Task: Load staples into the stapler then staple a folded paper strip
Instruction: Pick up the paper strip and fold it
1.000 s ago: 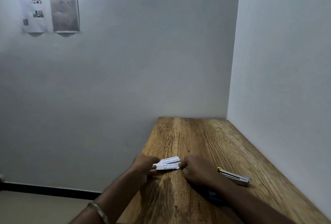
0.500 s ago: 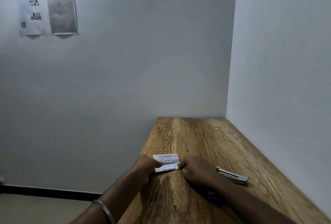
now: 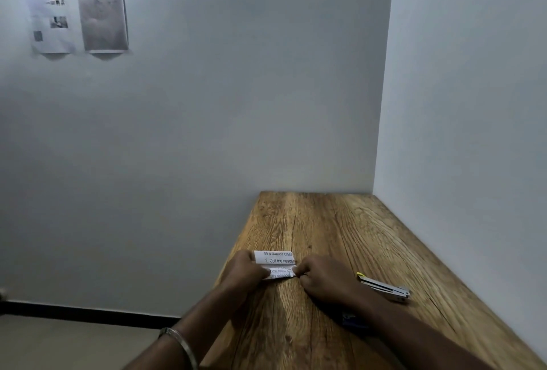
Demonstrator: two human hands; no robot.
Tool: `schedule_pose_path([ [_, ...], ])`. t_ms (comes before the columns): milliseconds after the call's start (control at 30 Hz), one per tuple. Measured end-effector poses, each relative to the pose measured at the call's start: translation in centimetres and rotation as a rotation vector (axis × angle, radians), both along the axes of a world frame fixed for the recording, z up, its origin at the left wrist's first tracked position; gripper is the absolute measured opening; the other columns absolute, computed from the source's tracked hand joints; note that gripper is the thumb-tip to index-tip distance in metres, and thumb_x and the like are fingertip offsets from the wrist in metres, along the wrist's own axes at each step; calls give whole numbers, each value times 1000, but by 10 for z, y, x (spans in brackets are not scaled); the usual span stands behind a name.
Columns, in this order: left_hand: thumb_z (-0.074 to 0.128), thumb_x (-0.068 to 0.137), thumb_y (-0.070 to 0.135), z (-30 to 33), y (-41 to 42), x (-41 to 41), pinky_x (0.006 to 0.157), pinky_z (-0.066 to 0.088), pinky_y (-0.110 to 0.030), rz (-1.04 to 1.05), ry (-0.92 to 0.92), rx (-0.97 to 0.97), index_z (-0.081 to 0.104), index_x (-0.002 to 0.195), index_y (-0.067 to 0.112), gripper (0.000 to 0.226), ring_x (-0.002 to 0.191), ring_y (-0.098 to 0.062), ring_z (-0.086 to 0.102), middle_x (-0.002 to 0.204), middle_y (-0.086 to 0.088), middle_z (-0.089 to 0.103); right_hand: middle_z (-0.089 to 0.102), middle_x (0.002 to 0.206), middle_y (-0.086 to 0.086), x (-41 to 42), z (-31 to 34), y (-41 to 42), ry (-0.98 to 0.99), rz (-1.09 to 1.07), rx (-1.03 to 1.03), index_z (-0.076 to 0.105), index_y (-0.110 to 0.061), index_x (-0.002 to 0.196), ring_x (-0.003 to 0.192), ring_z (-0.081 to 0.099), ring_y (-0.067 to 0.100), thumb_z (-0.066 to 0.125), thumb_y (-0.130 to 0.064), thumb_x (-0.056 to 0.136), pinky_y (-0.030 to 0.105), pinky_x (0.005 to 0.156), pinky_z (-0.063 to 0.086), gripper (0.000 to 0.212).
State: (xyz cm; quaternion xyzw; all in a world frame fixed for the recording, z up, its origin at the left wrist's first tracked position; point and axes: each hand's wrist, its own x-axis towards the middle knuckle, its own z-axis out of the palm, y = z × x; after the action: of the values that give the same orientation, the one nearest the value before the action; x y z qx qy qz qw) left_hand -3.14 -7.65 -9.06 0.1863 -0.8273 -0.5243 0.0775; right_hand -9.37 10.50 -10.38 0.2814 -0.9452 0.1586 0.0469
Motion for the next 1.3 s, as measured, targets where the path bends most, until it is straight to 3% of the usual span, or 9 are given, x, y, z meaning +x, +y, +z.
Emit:
schedule_pose_path([
  [200,70,86,5,-1,-6,-1,89,58,-44,11,6,65,65,108,4,23,92,-23,72,104,-11,73,71,110,-15,0,2,5,-39,45,-34,66,-37,122,87,62,3,50,-31,92,28,74,53,34],
  [367,64,89,-3,0,-8,4,57,58,-24,-17,-21,235,60,113,-7,25,75,-22,71,109,-21,69,70,117,-14,2,2,6,-31,57,-44,64,-37,126,95,63,5,51,-32,94,27,79,50,35],
  [500,61,90,-6,2,-7,6,50,56,-21,-55,-46,431,60,112,-9,22,79,-23,70,107,-22,68,70,119,-6,5,3,2,-66,12,-230,65,-25,126,96,63,4,56,-39,95,18,75,46,34],
  [633,60,91,-6,1,-6,6,61,59,-25,-85,-31,587,61,115,-9,24,81,-23,68,107,-22,69,67,113,-3,7,9,-3,-330,-103,-630,54,-20,122,88,66,7,67,-40,91,19,67,52,39],
  [733,60,91,-6,0,-5,5,61,58,-27,-96,-10,657,60,121,-9,31,82,-23,68,112,-24,68,77,96,12,4,14,-6,-739,-114,-954,65,-5,110,83,73,21,78,-23,84,31,69,58,35],
  [800,61,90,-5,-1,-3,5,60,57,-27,-118,2,692,60,123,-6,33,85,-24,68,114,-24,68,77,90,18,3,15,-8,-861,-112,-1058,68,-1,106,80,74,25,80,-10,81,32,65,59,29],
  [967,68,87,0,-1,-1,5,54,57,-25,-151,7,756,64,116,-2,29,75,-21,71,99,-20,74,77,87,22,2,9,-15,-909,-194,-1203,68,5,107,72,76,24,74,4,82,24,52,57,26],
  [1100,71,86,3,-2,1,2,47,54,-23,-144,-23,732,65,112,-7,28,60,-19,69,84,-20,74,77,87,21,0,8,-14,-926,-196,-1196,70,4,105,70,75,23,73,0,84,25,54,59,22],
  [1300,72,84,1,-1,0,0,49,56,-24,-130,-36,714,65,106,-5,25,65,-22,73,85,-21,76,76,88,24,2,10,-16,-965,-210,-1210,68,6,106,72,76,26,74,-7,86,26,54,59,25],
])
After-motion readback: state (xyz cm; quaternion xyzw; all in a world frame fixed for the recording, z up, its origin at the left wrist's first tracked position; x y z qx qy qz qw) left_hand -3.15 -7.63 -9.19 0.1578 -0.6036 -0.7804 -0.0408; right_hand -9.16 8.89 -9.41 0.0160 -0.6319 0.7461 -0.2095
